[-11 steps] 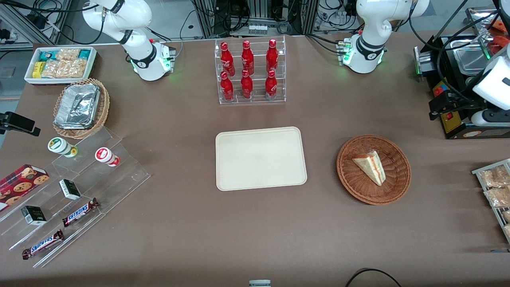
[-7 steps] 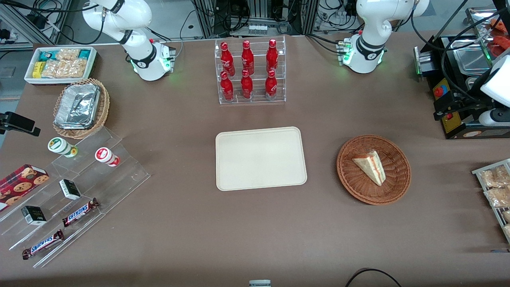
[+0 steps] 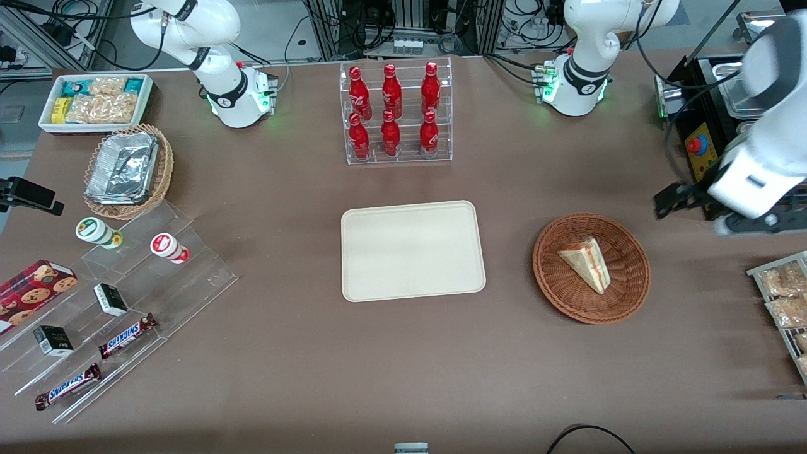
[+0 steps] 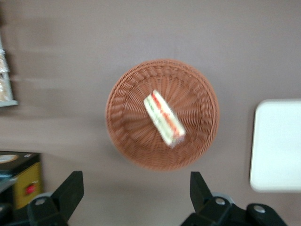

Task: Place sandwich from basket to tray
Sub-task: 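Move the open left gripper over the sandwich and lower it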

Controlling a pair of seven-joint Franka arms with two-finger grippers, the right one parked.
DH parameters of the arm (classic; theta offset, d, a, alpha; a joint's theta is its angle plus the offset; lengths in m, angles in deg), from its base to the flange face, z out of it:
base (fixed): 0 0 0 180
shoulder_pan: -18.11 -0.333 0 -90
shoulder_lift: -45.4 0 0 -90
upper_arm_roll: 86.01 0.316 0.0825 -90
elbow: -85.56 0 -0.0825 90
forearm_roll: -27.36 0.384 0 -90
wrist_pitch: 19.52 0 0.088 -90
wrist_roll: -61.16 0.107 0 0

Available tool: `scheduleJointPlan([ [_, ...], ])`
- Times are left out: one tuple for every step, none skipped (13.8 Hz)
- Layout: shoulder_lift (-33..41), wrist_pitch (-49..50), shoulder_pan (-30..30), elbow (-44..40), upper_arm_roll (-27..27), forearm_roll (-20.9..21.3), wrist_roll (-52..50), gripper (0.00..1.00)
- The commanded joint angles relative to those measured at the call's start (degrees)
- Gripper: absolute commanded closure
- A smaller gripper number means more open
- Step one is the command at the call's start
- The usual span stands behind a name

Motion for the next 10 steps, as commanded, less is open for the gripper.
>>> scheduleJointPlan([
  [5.09,-13.29,-0.55,15.25,-2.03,-0.44,-14.04,0.00],
  [5.70,-18.91,-0.64,19.47,-2.12,-0.52,-17.14,0.00],
  [5.27,-23.23,-0.55,22.30,-2.21,-0.61,-19.61,0.00],
  [4.22,-26.23,-0.37,23.63,-2.47,-0.61,-24.07,0.00],
  [2.91,-28.26,-0.37,24.34,-3.34,-0.61,-27.68,0.00],
  [1.42,-30.46,-0.37,24.96,-4.31,-0.61,-30.50,0.00],
  [-0.08,-33.00,-0.29,26.27,-4.84,-0.52,-31.40,0.00],
  [-1.40,-35.98,-0.29,27.68,-5.28,-0.52,-31.85,0.00],
  [-2.80,-38.89,-0.37,28.91,-5.28,-0.52,-32.37,0.00],
  [-4.12,-41.09,-0.29,29.88,-5.28,-0.44,-32.38,0.00],
])
